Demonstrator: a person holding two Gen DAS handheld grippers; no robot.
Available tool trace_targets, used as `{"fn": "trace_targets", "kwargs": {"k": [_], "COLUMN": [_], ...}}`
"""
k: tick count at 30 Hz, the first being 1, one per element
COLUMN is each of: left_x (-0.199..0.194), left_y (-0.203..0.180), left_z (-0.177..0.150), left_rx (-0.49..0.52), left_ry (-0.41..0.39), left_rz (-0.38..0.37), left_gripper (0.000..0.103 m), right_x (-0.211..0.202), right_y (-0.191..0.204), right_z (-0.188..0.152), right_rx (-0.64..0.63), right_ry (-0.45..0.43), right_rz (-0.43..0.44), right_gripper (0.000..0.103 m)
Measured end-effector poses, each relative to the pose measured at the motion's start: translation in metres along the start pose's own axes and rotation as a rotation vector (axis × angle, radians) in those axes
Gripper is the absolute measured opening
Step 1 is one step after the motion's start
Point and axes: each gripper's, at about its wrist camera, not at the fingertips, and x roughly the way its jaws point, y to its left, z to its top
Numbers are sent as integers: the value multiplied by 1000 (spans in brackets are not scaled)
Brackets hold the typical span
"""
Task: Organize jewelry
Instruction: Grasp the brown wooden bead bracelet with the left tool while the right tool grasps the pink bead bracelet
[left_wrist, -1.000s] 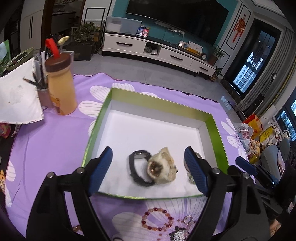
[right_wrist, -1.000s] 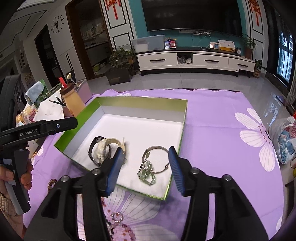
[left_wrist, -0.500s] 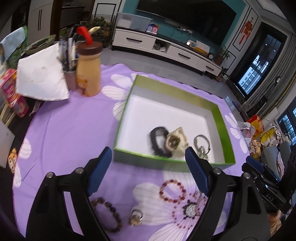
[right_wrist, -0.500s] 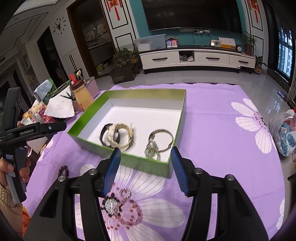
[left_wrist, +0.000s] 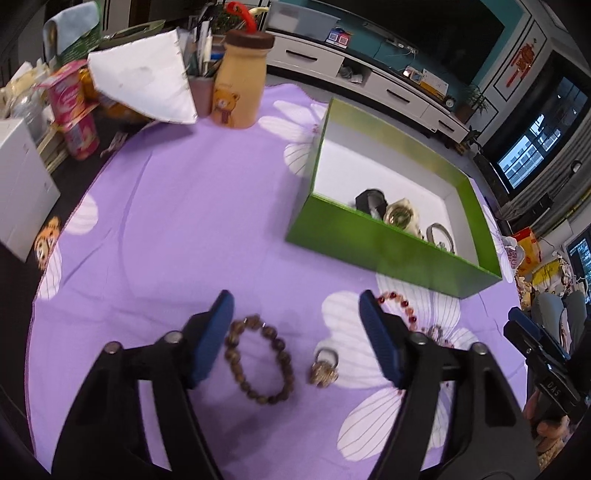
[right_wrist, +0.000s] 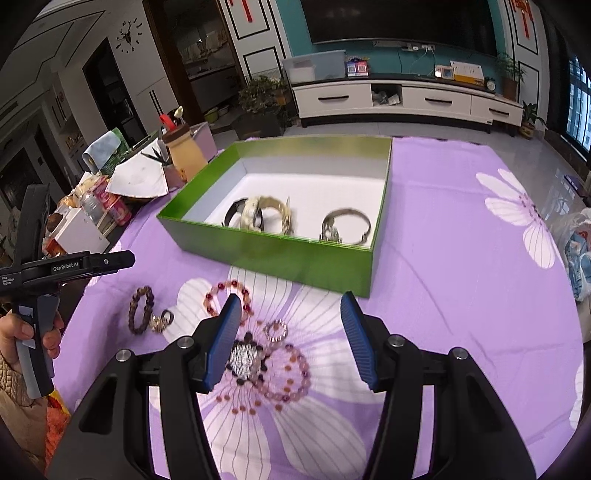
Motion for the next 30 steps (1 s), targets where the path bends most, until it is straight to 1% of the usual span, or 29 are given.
{"fn": "trace_targets", "kwargs": {"k": [4,8,11,15,20,24,26,27,28,29,30], "left_x": [-1,0,1,5,11,17,19,19,20,21,22], "left_y": [8,11,12,9,0,-6,-7,-8,-10,-11,-12], "left_z": [-13,-25,-34,-45,-54,-58,-60,-60,-61,-62,-63], "left_rx": [-11,-15,-16,17,89,142,162,172,182,189,194], "left_ry": [15,32,37,51,61,54,48,45,45,48,53], "left_rz": [-16,-31,-38,-27,5,44,61,66,68,66,63], "left_gripper": [68,60,59,54,50,48,47,46,45,40,37], "right_x": [3,7,11,18,26,32,35,37,39,39,40], "right_y": [-3,-1,4,11,25,37,40,41,42,42,43], "right_z": [-14,-29,-41,-52,-58,-62,-64,-64,-65,-66,-66], "right_rx": [17,12,0,-19,-77,-140,-166,-178,-186,-195,-202], "right_ry": [33,71,97,128,140,146,150,151,150,145,148], "right_rz": [12,32,50,64,49,34,26,19,13,9,5], "right_gripper": [57,57,57,57,56,53,47,47,46,42,42]}}
